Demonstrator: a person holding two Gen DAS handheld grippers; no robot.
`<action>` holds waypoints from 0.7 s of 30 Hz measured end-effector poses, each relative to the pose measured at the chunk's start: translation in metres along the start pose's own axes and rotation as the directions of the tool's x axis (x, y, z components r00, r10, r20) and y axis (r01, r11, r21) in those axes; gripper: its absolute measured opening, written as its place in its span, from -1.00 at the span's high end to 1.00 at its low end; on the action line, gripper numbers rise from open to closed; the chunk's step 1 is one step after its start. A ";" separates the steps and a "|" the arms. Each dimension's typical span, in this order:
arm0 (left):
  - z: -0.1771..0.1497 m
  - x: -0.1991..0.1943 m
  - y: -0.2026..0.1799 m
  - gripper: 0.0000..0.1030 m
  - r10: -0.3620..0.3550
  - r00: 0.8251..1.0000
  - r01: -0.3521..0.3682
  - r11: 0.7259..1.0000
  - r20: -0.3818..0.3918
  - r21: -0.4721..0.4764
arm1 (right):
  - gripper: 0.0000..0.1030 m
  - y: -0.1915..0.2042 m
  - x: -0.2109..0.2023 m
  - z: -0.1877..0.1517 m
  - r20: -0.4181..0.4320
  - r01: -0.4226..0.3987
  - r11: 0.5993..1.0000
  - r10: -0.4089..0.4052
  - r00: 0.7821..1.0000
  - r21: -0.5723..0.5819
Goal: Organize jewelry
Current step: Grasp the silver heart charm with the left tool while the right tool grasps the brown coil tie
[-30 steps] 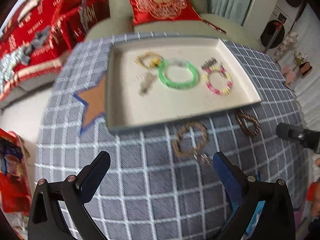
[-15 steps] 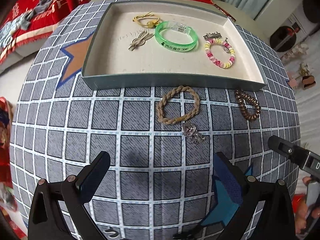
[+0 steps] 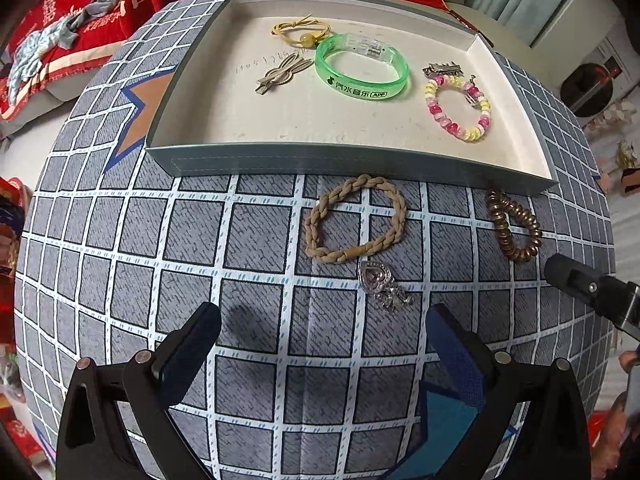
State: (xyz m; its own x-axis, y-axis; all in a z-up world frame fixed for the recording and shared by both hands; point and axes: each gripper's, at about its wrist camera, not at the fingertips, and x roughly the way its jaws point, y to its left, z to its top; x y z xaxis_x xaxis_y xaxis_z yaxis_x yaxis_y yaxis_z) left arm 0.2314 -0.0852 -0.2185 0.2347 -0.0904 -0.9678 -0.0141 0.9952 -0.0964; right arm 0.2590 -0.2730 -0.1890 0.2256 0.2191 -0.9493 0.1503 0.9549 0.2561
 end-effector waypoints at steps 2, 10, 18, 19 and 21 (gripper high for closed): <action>0.001 0.001 -0.002 -1.00 0.000 1.000 0.000 1.000 0.004 -0.009 | -0.70 0.003 0.003 0.003 -0.002 0.000 1.000 0.000 1.000 -0.008; 0.003 0.008 -0.009 -0.87 0.032 0.999 -0.032 0.999 0.015 -0.004 | -0.68 0.010 0.017 0.014 -0.004 0.001 1.000 -0.001 1.000 -0.018; 0.003 0.009 -0.018 -0.59 0.066 0.997 -0.067 0.997 0.043 0.038 | -0.18 0.021 0.022 0.019 0.007 0.045 0.997 -0.045 0.999 -0.059; 0.002 0.008 -0.020 -0.55 0.065 0.997 -0.068 0.997 0.046 0.048 | -0.09 0.023 0.023 0.019 0.008 0.050 0.996 -0.049 0.999 -0.069; 0.000 0.006 -0.024 -0.36 0.066 0.996 -0.069 0.995 0.054 0.067 | 0.04 0.028 0.024 0.019 0.010 0.064 0.994 -0.064 0.998 -0.085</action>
State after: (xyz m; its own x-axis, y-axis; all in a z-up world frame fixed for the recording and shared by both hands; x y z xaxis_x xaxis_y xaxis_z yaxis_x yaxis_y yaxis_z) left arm 0.2335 -0.1098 -0.2220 0.2853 -0.0227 -0.9582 0.0347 0.9993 -0.0134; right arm 0.2869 -0.2453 -0.2010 0.2255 0.1557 -0.9617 0.0822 0.9806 0.1780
